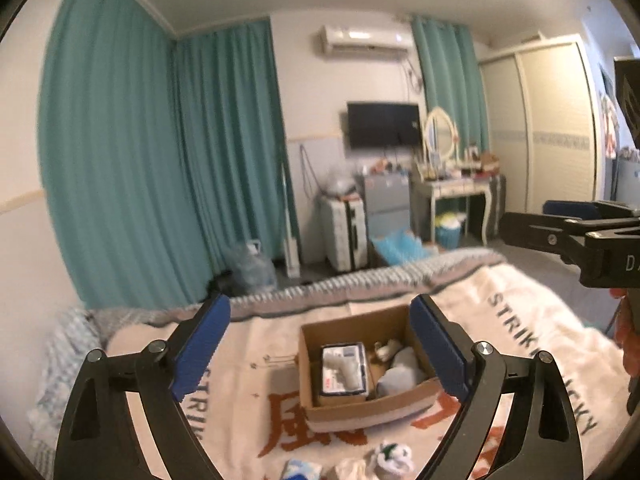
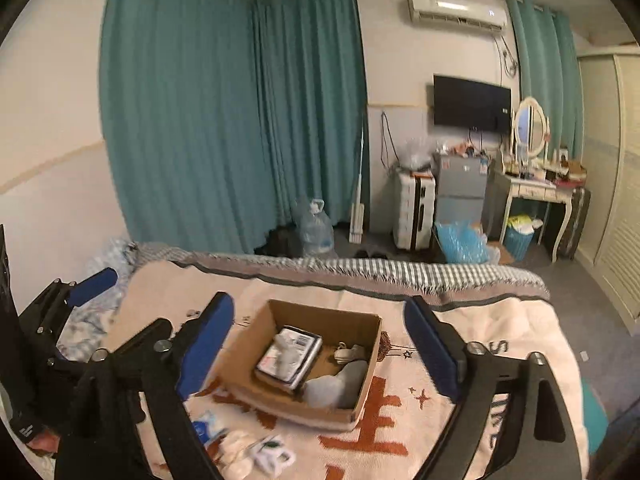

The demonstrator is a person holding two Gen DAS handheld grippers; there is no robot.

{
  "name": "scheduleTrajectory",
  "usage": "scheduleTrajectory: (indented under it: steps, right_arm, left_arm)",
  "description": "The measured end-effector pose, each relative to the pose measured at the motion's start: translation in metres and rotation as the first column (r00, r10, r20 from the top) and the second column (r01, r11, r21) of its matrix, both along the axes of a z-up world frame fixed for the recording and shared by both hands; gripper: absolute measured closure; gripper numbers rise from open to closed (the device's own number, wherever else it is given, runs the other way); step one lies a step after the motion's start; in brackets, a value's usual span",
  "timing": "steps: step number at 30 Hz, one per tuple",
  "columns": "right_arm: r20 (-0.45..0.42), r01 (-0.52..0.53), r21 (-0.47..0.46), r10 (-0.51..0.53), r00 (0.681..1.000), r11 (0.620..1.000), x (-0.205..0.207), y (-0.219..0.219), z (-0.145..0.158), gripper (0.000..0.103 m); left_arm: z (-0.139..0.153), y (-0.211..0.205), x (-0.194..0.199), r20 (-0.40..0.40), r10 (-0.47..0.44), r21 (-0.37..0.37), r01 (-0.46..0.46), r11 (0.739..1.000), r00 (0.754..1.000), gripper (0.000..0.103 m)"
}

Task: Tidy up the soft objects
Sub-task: 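Carry both items over the box and open both tools to release them, then move both tools back toward the items on the blanket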

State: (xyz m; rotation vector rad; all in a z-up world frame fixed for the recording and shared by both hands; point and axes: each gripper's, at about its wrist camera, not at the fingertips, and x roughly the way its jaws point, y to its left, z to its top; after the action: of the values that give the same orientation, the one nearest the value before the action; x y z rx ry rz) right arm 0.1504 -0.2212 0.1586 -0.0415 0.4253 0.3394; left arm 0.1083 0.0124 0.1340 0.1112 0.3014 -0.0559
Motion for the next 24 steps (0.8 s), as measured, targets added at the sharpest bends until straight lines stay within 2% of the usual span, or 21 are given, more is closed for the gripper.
scheduleTrajectory:
  steps: [5, 12, 15, 19, 24]
  right_arm:
    - [0.068, 0.013, -0.030, -0.011, 0.998, 0.999, -0.074, 0.003, 0.030, 0.005]
    - [0.113, 0.029, -0.071, -0.021, 0.993, 0.997, -0.145, 0.006, 0.027, 0.001]
    - [0.100, 0.019, -0.079, -0.011, 0.995, 0.997, -0.158, 0.008, 0.016, 0.001]
    - [0.064, 0.010, -0.094, -0.004, 0.998, 0.996, -0.162, 0.009, -0.015, 0.001]
    - [-0.013, 0.015, -0.112, -0.016, 1.000, 0.994, -0.138, 0.010, -0.066, 0.001]
  left_arm:
    - [0.019, 0.012, -0.058, -0.016, 0.012, -0.076, -0.014, 0.997, 1.000, 0.010]
    - [0.000, 0.016, -0.097, -0.043, 0.037, -0.082, -0.041, 0.996, 0.998, 0.010]
    - [-0.015, 0.018, -0.103, -0.060, 0.051, -0.083, -0.056, 0.995, 0.997, 0.010]
    - [-0.040, 0.019, -0.105, -0.096, 0.072, -0.088, -0.081, 0.993, 0.993, 0.010]
    - [-0.077, 0.024, -0.093, -0.135, 0.111, -0.070, -0.121, 0.990, 0.985, 0.010]
